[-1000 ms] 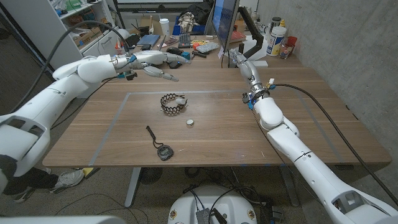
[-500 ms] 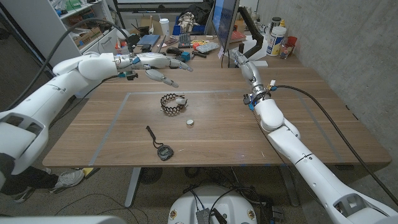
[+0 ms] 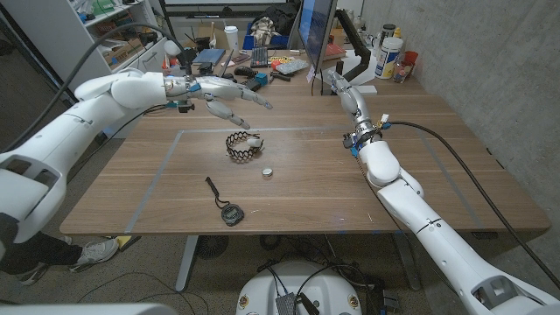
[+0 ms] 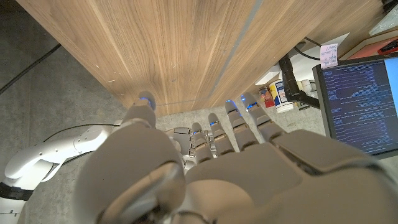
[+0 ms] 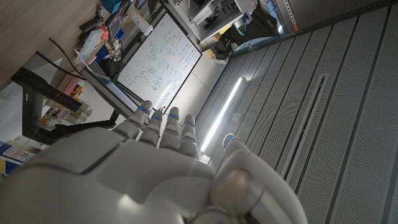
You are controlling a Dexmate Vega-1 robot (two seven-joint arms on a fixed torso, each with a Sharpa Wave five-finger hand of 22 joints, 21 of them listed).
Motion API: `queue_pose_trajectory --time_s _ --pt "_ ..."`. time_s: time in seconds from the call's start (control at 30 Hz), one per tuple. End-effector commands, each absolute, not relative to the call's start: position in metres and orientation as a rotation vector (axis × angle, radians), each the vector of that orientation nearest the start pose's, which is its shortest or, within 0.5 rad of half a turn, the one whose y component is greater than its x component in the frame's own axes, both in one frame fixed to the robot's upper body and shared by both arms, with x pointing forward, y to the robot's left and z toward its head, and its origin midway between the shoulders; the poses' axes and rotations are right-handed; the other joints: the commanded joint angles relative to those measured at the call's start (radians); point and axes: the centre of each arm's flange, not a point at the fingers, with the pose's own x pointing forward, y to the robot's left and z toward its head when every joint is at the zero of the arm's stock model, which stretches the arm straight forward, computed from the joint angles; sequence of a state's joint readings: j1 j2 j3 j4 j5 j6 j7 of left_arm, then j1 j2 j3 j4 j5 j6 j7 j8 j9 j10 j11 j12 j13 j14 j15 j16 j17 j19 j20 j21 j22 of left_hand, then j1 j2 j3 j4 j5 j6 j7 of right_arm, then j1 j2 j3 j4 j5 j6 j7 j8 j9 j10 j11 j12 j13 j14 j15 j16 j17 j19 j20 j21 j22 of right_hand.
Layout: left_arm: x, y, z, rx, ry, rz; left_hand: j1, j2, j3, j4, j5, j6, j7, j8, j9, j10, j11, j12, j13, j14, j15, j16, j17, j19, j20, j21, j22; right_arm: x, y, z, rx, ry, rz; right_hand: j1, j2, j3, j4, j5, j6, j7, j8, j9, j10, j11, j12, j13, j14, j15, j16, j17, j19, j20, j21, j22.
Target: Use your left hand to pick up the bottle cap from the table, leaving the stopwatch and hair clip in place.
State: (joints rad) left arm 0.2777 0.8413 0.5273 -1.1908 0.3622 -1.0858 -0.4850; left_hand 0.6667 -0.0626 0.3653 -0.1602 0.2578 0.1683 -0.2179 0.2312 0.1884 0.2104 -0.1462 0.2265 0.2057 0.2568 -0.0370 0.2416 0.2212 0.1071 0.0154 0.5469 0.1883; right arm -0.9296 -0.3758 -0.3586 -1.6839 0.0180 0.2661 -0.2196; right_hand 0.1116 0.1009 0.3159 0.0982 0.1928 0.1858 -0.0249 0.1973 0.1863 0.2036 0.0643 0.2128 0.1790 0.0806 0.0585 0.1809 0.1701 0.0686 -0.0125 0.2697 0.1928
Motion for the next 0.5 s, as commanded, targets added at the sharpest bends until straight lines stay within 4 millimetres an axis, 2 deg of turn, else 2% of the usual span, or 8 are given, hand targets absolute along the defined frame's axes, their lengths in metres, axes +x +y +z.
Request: queue_pose_trajectory --time_s 0.03,0.5 --pt "0.547 0.272 0.161 1.85 -1.091 -0.682 0.027 0.011 0.014 -0.001 0.005 0.014 0.001 0.011 0.005 0.016 -0.003 0.006 0.004 0.012 -0.101 0.002 0.007 0.005 -0.011 0.001 0.003 0.562 -0.174 0.041 -0.301 -0.964 0.109 -0.009 -0.002 -0.002 0.002 0.005 0.008 -0.002 -0.003 0.003 0.008 0.003 -0.001 0.004 0.001 0.0 -0.002 0.001 0.002 0.0 0.0 0.005" --pt "0.55 0.261 0.155 1.913 -1.042 -0.714 0.056 0.016 0.022 -0.003 0.0 0.03 -0.001 0.015 0.006 0.026 -0.004 0.008 0.007 0.014 -0.102 0.002 0.009 0.006 -0.004 -0.001 0.003 0.559 -0.179 0.038 -0.289 -0.97 0.101 -0.012 -0.002 -0.004 0.005 0.005 0.009 -0.002 -0.003 0.003 0.009 0.003 -0.001 0.004 0.002 0.0 -0.002 0.001 0.003 0.0 -0.001 0.005"
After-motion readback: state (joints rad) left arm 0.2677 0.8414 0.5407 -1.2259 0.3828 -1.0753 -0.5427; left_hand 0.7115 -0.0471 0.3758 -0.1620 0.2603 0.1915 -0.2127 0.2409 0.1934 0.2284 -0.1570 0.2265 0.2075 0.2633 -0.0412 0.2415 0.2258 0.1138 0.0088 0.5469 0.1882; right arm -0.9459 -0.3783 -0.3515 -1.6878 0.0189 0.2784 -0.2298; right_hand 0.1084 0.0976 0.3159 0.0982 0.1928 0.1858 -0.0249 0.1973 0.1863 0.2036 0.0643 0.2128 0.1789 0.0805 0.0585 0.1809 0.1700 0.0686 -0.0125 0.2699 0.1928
